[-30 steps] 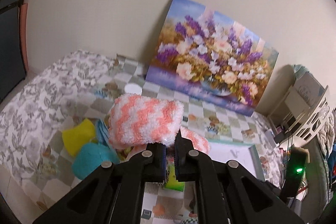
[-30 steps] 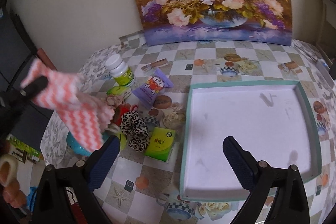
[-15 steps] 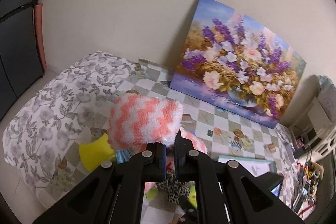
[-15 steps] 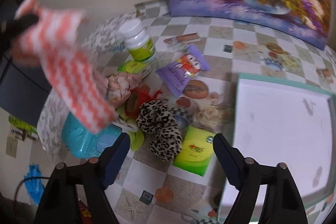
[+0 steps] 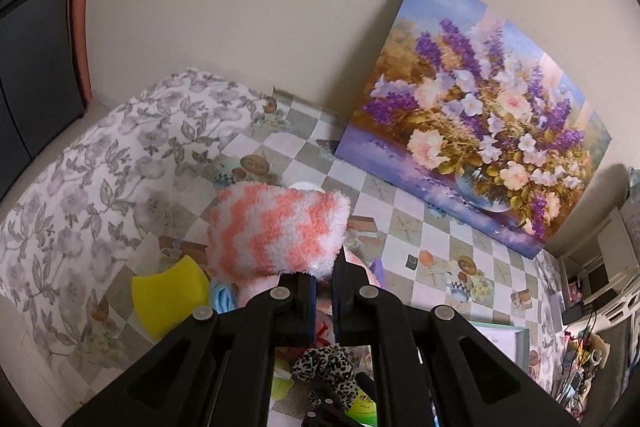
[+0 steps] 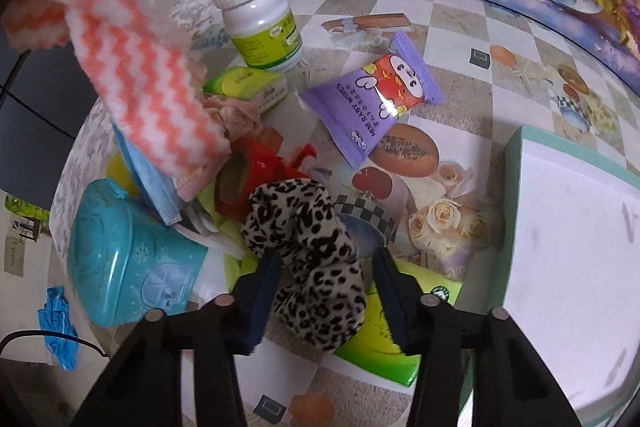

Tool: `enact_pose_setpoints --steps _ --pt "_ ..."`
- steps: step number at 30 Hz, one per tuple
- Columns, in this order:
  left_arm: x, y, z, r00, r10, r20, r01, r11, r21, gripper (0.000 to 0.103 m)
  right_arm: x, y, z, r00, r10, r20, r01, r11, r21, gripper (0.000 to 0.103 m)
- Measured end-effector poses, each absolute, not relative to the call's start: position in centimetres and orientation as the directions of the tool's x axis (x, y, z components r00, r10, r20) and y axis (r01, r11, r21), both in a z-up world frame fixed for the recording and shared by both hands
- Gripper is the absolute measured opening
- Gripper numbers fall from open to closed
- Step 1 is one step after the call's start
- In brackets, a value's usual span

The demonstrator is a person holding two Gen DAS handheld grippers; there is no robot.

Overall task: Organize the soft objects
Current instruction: 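Grasp the leopard-print scrunchie with the right gripper while the left gripper holds the towel aloft, then carry the scrunchie with the right gripper over the white tray and release it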

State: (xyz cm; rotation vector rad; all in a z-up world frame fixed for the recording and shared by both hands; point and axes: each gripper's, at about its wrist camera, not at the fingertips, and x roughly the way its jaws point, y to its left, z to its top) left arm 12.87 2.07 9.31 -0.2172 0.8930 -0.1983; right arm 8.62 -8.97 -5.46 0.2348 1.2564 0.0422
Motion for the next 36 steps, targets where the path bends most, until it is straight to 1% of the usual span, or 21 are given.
enact_pose_setpoints --steps 1,2,3,6,9,14,20,24,28,36 --pt "13.0 2.1 9.1 0.607 -0.259 -0.751 0.077 0.96 -0.269 0.006 8.7 -8.9 -5.5 0.31 0.164 -0.936 0.093 0.975 0.202 0.043" --pt "13.1 2.1 8.9 0.602 -0.258 -0.755 0.074 0.96 -0.269 0.006 8.7 -8.9 -5.5 0.306 0.167 -0.937 0.092 0.975 0.203 0.035" --pt "13.2 2.0 8.8 0.6 -0.257 -0.757 0.072 0.96 -0.269 0.006 8.7 -9.0 -5.6 0.301 0.165 -0.939 0.091 0.976 0.2 0.031" --pt "13.0 2.1 8.9 0.599 -0.259 -0.758 0.071 0.96 -0.272 0.005 8.6 -9.0 -5.4 0.305 0.165 -0.938 0.081 0.977 0.198 0.023" --pt "12.7 2.1 9.5 0.605 -0.269 -0.749 0.077 0.957 -0.281 0.006 8.4 -9.2 -4.4 0.328 0.175 -0.928 0.074 0.975 0.21 0.02" --pt "11.8 1.8 11.5 0.635 -0.291 -0.716 0.104 0.95 -0.294 0.006 7.8 -10.1 -1.4 0.39 0.196 -0.9 0.081 0.966 0.245 0.019" --pt "10.2 1.2 14.2 0.671 -0.33 -0.664 0.143 0.936 -0.321 0.006 6.5 -12.3 2.0 0.46 0.156 -0.874 0.138 0.96 0.244 0.019" --pt "8.8 0.3 16.0 0.692 -0.354 -0.629 0.178 0.928 -0.327 0.006 5.4 -14.5 4.3 0.494 0.077 -0.866 0.208 0.957 0.204 0.019" --pt "7.5 -1.6 17.1 0.696 -0.379 -0.61 0.225 0.922 -0.316 0.006 4.5 -17.6 5.9 0.511 0.042 -0.859 0.27 0.94 0.207 0.019" --pt "5.2 -7.4 17.1 0.646 -0.442 -0.623 0.336 0.897 -0.288 0.006 1.1 -25.2 7.8 0.514 -0.092 -0.853 0.432 0.887 0.165 0.019"
